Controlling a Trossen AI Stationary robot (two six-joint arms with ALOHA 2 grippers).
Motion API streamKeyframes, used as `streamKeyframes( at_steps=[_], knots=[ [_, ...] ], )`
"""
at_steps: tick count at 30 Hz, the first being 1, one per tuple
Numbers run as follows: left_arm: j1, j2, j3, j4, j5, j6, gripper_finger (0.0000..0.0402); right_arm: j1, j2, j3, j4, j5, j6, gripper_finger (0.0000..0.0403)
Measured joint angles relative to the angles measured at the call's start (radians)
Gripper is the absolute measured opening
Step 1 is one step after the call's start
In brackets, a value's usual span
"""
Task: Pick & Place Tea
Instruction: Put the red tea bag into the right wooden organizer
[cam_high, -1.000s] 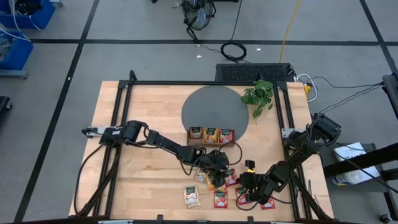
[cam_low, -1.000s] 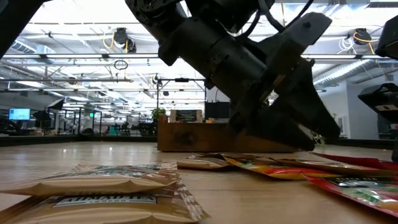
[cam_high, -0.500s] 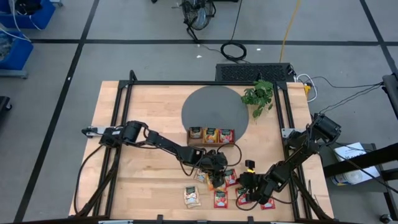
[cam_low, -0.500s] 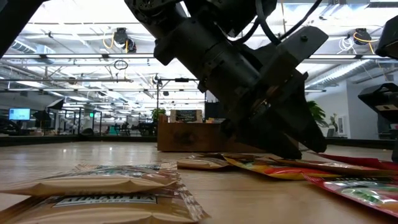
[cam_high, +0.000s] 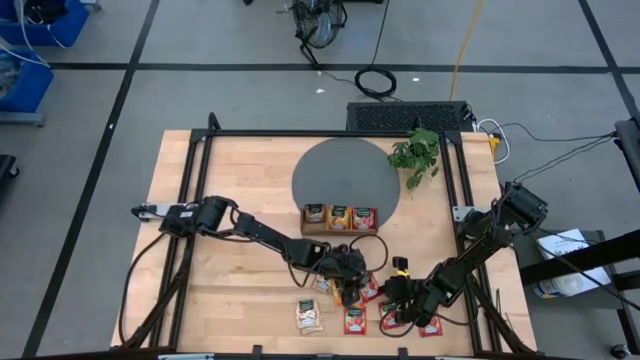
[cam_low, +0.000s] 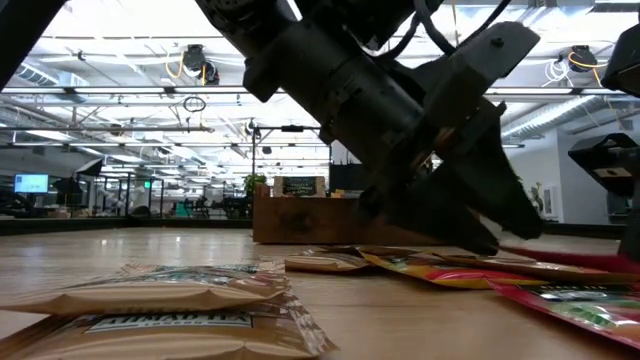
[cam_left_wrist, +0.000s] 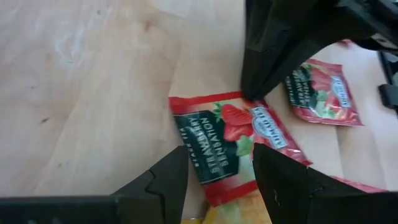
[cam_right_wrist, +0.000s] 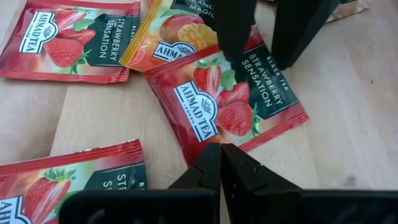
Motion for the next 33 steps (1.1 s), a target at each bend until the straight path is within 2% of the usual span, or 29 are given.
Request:
streamKeyframes(
  at_steps=[4, 7, 18, 27, 33],
  knots=[
    [0.0, 0.0, 0.0, -0.008, -0.009, 0.0, 0.0179, -0.004, 0.0, 0.0, 0.0, 0.002, -0.007, 0.0],
    [0.0, 0.0, 0.0, -0.008, -0.022, 0.0, 0.0159, -0.012, 0.0, -0.001, -0.002, 0.007, -0.01, 0.0],
    [-0.004, 0.0, 0.0, -0.019, -0.032, 0.054, 0.0011, -0.019, -0.002, -0.036, 0.018, 0.012, 0.017, 0.0],
    [-0.004, 0.0, 0.0, -0.012, -0.064, 0.117, 0.0003, -0.019, -0.004, -0.036, 0.036, 0.031, -0.049, 0.0],
    [-0.004, 0.0, 0.0, 0.038, -0.065, 0.152, 0.0002, -0.017, -0.076, -0.026, 0.029, 0.068, -0.169, 0.0]
  ],
)
